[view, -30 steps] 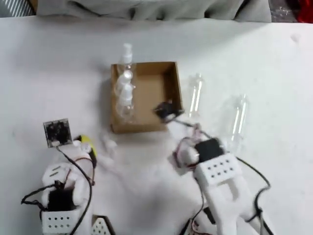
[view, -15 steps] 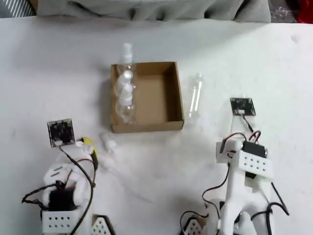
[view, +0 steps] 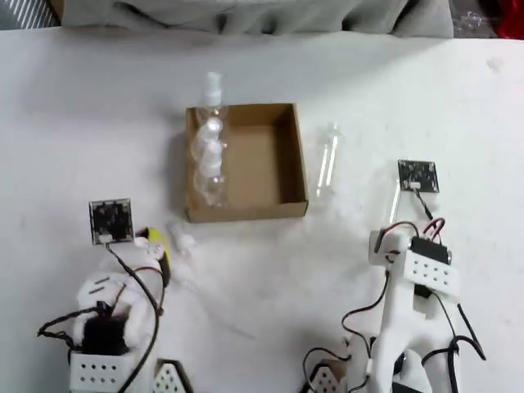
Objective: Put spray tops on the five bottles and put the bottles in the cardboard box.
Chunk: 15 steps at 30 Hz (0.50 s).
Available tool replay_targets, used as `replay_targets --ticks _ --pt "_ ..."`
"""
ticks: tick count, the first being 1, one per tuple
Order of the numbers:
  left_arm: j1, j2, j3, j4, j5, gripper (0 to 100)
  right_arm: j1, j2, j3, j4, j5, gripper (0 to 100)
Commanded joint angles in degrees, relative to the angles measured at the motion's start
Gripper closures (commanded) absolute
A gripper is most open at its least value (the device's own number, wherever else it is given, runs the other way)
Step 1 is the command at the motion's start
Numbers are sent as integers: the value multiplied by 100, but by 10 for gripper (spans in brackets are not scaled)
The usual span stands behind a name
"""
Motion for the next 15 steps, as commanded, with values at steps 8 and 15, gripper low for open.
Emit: replay_targets --ticks 8,15 --pt "145 1771 -1741 167 -62 979 40 31 -26 -84 -35 982" --pt "954 3864 -2391 132 44 970 40 31 -18 -84 0 981"
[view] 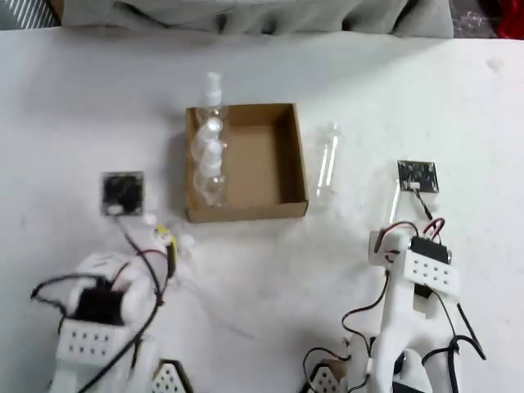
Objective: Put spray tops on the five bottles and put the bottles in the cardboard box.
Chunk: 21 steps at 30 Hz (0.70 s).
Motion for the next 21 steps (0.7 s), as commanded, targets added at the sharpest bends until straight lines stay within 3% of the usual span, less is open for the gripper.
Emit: replay_targets --ticks 1,7,21 --pt "347 998 -554 -62 211 950 40 4 -18 -84 0 981" --pt "382 2132 -1152 -105 1222 748 40 4 -18 -84 18 981" --pt "66 4295 -1662 -826 1512 786 -110 4 44 -189 26 981"
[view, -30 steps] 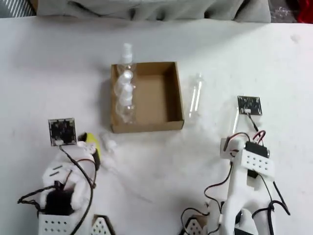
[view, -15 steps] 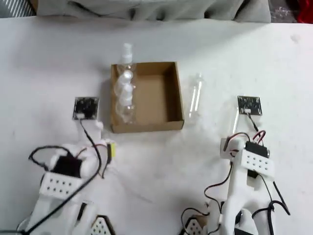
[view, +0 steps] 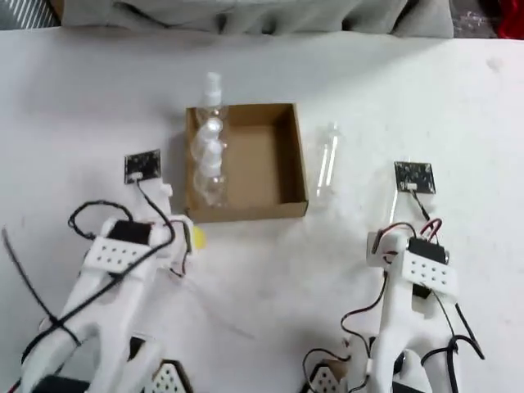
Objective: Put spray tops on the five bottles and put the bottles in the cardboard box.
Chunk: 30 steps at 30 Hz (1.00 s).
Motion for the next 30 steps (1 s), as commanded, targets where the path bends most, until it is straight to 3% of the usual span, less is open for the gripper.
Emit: replay_targets --ticks 1,10,17,22,24,30 --pt "-66 356 -325 -440 114 786 -40 4 -35 -101 18 981" --pt "-66 1191 -325 -1336 554 786 -40 4 -26 -101 18 981" --pt "-75 1508 -334 -1327 686 793 -40 4 -26 -101 18 981" --pt "-75 1508 -299 -1644 651 993 -40 4 -26 -84 18 981" --pt "-101 1534 -281 -1688 651 949 -40 4 -26 -75 18 981" --pt "-523 1508 -281 -1688 580 980 -31 4 18 -75 18 981"
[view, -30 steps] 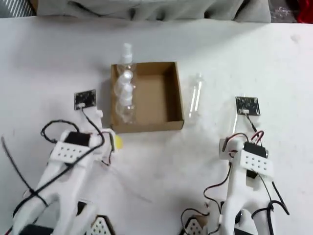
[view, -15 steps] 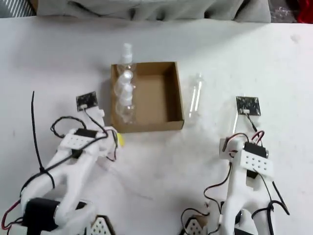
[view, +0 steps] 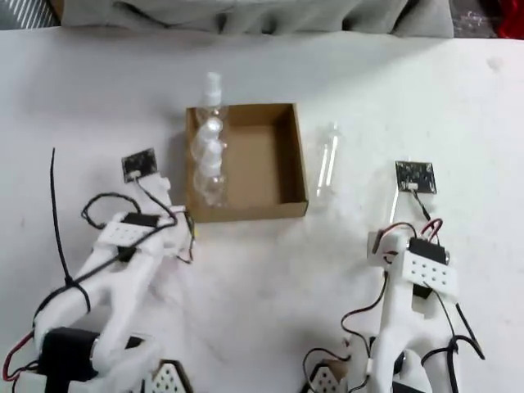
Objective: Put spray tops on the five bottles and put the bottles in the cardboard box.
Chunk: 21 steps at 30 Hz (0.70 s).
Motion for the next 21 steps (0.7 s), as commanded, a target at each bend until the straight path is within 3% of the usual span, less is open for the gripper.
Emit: replay_targets --ticks 1,8,16,21 --pt "-330 -13 -193 -132 -193 980 -48 4 26 -66 18 981" --pt "-690 -22 -229 -132 -703 980 -22 -75 -62 154 18 981" --pt "-664 -22 -229 26 -730 980 -22 -453 -1864 2360 -35 981" --pt "-664 -22 -229 53 -1081 980 -13 -418 -2787 2835 -44 980"
